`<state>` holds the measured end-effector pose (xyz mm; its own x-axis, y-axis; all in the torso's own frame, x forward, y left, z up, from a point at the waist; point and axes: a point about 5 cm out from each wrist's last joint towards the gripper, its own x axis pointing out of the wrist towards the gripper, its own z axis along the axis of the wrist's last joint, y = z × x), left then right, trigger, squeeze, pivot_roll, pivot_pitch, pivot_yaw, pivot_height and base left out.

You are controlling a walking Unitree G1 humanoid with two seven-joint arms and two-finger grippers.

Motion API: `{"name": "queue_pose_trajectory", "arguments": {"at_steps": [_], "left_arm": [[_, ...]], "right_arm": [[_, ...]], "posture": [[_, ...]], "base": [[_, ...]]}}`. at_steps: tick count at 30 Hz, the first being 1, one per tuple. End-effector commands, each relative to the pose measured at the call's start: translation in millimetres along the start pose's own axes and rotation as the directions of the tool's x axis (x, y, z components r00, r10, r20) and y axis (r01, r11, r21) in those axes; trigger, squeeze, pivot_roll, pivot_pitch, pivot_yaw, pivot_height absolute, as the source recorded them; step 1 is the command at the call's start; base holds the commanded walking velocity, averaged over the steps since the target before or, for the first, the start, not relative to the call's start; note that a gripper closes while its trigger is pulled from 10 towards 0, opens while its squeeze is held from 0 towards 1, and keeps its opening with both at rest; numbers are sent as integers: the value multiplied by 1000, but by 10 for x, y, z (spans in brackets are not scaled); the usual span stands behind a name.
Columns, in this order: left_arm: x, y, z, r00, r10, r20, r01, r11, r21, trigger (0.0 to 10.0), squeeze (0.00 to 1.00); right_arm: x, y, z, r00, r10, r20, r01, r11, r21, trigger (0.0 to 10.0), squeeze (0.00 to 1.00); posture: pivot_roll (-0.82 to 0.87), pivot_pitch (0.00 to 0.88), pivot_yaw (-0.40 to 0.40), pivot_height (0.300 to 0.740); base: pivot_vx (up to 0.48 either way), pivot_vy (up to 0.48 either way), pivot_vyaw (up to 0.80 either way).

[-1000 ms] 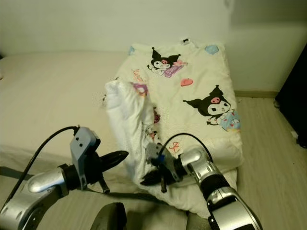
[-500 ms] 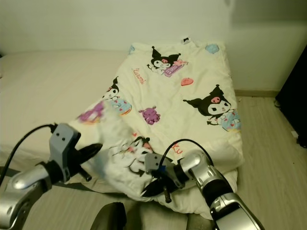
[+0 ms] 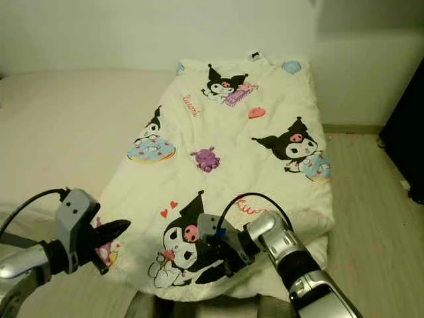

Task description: Clean up the room

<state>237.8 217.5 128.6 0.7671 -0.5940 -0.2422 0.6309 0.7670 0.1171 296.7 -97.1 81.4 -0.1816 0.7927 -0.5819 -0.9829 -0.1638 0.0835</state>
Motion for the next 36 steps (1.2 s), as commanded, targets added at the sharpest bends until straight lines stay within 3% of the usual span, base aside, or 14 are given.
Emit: {"name": "queue_pose_trajectory", "arguments": {"at_steps": [1, 9, 12, 13, 15, 16, 19, 22, 26, 28, 31, 33, 35, 36], "left_arm": [[-11, -4, -22, 1000, -10, -12, 10, 1000, 11, 10000, 0], [75, -28, -16, 1000, -11, 9, 10, 999, 31, 10000, 0], [81, -42, 17, 999, -16, 39, 15, 1000, 25, 10000, 0], [81, -42, 17, 999, -16, 39, 15, 1000, 25, 10000, 0], [80, -38, 38, 998, -24, 57, 23, 1000, 9, 10000, 0], [80, -38, 38, 998, -24, 57, 23, 1000, 9, 10000, 0], [105, -39, 79, 996, -38, 82, 39, 999, -6, 10000, 0], [115, -42, 90, 995, -40, 89, 41, 999, -8, 10000, 0], [191, -86, 200, 988, -44, 150, 48, 999, -21, 10000, 0], [256, -64, 241, 982, 33, 185, -23, 998, -60, 10000, 0], [284, -27, 239, 976, 102, 192, -89, 993, -79, 10000, 0], [351, 54, 174, 943, 296, 151, -272, 949, -159, 10000, 0], [391, 78, 128, 907, 405, 112, -381, 906, -186, 10000, 0], [403, 80, 116, 897, 430, 100, -409, 895, -181, 10000, 0]], "right_arm": [[58, 34, 7, 1000, 17, -16, -18, 999, -36, 10000, 0], [-10, 56, 165, 1000, 19, 23, -17, 998, -64, 10000, 0], [-305, 3, 684, 956, -96, 277, 112, 993, -41, 10000, 0], [-305, 3, 684, 956, -96, 277, 112, 993, -41, 10000, 0], [-577, 39, 1006, 892, -137, 430, 174, 984, -47, 10000, 0], [-577, 39, 1006, 892, -137, 430, 174, 984, -47, 10000, 0], [-928, 110, 1271, 813, -180, 553, 252, 966, -57, 10000, 0], [-996, 121, 1305, 796, -195, 573, 271, 961, -49, 10000, 0], [-1020, 122, 1058, 792, -345, 504, 367, 928, 60, 10000, 0], [-909, 103, 775, 791, -482, 376, 468, 873, 135, 10000, 0], [-868, 76, 656, 765, -554, 328, 522, 832, 188, 10000, 0], [-830, -38, 441, 587, -772, 243, 707, 635, 312, 10000, 0], [-800, -99, 299, 427, -886, 179, 781, 461, 421, 10000, 0], [-784, -108, 261, 388, -907, 161, 779, 417, 469, 10000, 0]], "posture": [[3, 181, 82, 587], [-5, 179, 80, 587], [-18, 166, 74, 587], [-18, 166, 74, 587], [-30, 158, 75, 587], [-30, 158, 75, 587], [-44, 148, 75, 587], [-44, 148, 75, 587], [-62, 127, 65, 587], [-63, 113, 61, 587], [-71, 105, 60, 587], [-73, 103, 62, 587], [-82, 93, 60, 587], [-82, 93, 60, 587]], "base": [[0, 0, 0], [0, 0, 0], [0, 0, 0], [0, 0, 0], [0, 0, 0], [0, 0, 0], [0, 0, 0], [0, 0, 0], [0, 0, 0], [0, 0, 0], [0, 0, 0], [0, 0, 0], [0, 0, 0], [0, 0, 0]]}}
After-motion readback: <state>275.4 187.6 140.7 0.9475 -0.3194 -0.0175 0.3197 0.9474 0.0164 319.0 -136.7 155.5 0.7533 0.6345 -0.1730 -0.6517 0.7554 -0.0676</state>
